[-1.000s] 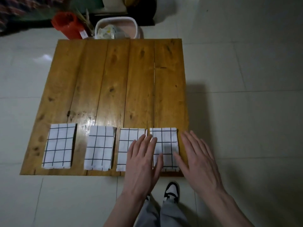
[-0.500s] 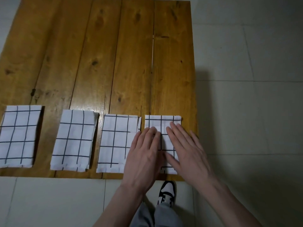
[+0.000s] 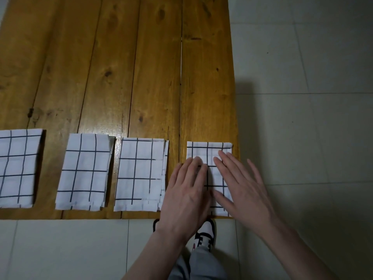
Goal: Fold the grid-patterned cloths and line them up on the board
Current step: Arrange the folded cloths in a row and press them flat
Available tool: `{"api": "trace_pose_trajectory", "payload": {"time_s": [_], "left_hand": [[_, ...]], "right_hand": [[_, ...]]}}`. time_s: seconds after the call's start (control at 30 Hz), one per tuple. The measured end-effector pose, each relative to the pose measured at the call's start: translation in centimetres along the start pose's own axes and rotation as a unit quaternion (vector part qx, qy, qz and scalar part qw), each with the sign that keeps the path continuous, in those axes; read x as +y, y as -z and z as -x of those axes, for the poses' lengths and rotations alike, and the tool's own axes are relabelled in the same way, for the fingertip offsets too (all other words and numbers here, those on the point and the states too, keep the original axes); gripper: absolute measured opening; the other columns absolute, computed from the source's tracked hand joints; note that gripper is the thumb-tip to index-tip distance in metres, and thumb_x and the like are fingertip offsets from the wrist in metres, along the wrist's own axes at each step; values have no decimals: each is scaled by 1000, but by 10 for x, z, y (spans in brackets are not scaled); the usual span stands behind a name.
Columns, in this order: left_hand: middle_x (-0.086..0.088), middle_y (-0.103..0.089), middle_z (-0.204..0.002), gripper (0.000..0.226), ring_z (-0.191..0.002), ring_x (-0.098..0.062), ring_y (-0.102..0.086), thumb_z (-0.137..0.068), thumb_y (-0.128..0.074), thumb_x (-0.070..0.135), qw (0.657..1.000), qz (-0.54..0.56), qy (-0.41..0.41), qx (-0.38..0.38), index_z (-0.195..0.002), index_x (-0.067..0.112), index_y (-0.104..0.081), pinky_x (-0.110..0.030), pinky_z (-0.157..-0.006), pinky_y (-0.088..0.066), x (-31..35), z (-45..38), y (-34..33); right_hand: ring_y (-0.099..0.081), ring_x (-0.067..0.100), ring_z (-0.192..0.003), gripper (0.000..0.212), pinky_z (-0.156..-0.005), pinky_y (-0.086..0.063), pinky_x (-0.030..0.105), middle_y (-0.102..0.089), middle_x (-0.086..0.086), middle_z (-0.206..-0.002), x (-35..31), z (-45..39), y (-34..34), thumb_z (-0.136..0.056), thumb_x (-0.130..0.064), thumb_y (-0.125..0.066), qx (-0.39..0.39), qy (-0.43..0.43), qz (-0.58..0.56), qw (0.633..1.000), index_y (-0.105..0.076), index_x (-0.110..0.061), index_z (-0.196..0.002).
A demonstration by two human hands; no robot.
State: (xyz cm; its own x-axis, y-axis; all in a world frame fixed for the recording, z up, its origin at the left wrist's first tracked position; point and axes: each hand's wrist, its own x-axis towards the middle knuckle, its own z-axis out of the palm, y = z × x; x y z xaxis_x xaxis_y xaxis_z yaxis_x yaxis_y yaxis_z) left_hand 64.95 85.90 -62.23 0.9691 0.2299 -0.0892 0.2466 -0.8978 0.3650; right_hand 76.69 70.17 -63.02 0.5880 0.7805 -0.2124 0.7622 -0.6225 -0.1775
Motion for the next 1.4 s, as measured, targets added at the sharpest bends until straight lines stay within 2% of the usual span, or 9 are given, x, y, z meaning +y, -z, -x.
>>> {"api": "trace_pose_trajectory", "payload": {"time_s": [0.17, 0.53, 0.67, 0.77, 0.87, 0.97, 1.13, 1.27, 1.4], "left_hand": [[-9, -36, -167, 64, -158, -25, -27, -103, -45, 46, 1000, 1, -18, -2, -158, 12, -41, -47, -129, -25, -7, 6, -4], [-9, -36, -166, 63, -157, -24, -26, -105, -46, 47, 1000, 6, -28, -3, -158, 13, -40, -46, -129, -23, -14, -8, -2], [-9, -38, -166, 64, -157, -24, -27, -103, -49, 45, 1000, 17, -21, -5, -157, 13, -40, -45, -129, -23, -13, -8, 1], [-7, -39, -165, 64, -157, -22, -26, -105, -44, 47, 999, 28, -17, -5, -159, 13, -37, -44, -129, -25, -12, -5, 10], [-6, -39, -165, 66, -157, -19, -26, -106, -42, 48, 1000, 18, -12, 5, -161, 14, -34, -40, -131, -20, -19, 3, 29], [-6, -41, -163, 64, -156, -19, -27, -104, -51, 42, 999, 26, 7, 18, -161, 15, -35, -35, -130, -10, -37, 14, 51], [-11, -49, -157, 77, -149, -22, -32, -90, -71, 38, 999, -10, 39, 14, -156, 11, -44, -48, -126, -24, -82, 31, 62], [-11, -46, -160, 78, -151, -27, -35, -89, -76, 32, 999, -20, 30, -7, -156, 8, -43, -42, -128, -19, -113, 42, 63], [-14, -43, -161, 78, -153, -31, -36, -89, -77, 34, 999, -34, 33, -16, -155, 8, -44, -45, -127, -20, -131, 48, 65]], "right_hand": [[-8, 11, -160, 76, -127, -20, 52, -11, -5, -174, 4, -1, -1, -103, -62, -36, 1, 8, -7, 1000, -18, -22, -165], [-8, 12, -160, 75, -128, -15, 45, -13, -4, -174, 5, -11, 0, -103, -60, -34, 11, 4, -34, 999, -20, -21, -165], [-12, 12, -159, 75, -129, -16, 43, -17, -3, -173, 5, -13, 2, -101, -60, -38, 13, 5, -48, 999, -25, -20, -164], [-17, 13, -158, 77, -128, -19, 42, -22, -3, -171, 4, -15, 8, -98, -59, -42, 11, 8, -54, 998, -29, -20, -162], [-21, 15, -157, 76, -127, -24, 42, -27, -1, -170, -3, -17, 18, -97, -57, -45, 27, 12, -75, 997, -31, -19, -161], [-28, 16, -155, 70, -125, -30, 40, -35, 1, -166, -22, -18, 27, -99, -52, -49, 65, 3, -100, 993, -38, -16, -158], [-25, 14, -155, 67, -126, -23, 38, -35, -2, -166, -78, -21, 27, -101, -54, -44, 54, 13, -73, 996, -34, -21, -159], [-24, 14, -156, 69, -127, -17, 39, -32, -1, -167, -126, -28, 11, -100, -52, -42, 36, 15, -57, 998, -32, -20, -160], [-26, 16, -156, 69, -123, -18, 39, -34, 1, -167, -162, -38, -3, -100, -48, -39, 36, -10, -41, 998, -33, -17, -160]]}}
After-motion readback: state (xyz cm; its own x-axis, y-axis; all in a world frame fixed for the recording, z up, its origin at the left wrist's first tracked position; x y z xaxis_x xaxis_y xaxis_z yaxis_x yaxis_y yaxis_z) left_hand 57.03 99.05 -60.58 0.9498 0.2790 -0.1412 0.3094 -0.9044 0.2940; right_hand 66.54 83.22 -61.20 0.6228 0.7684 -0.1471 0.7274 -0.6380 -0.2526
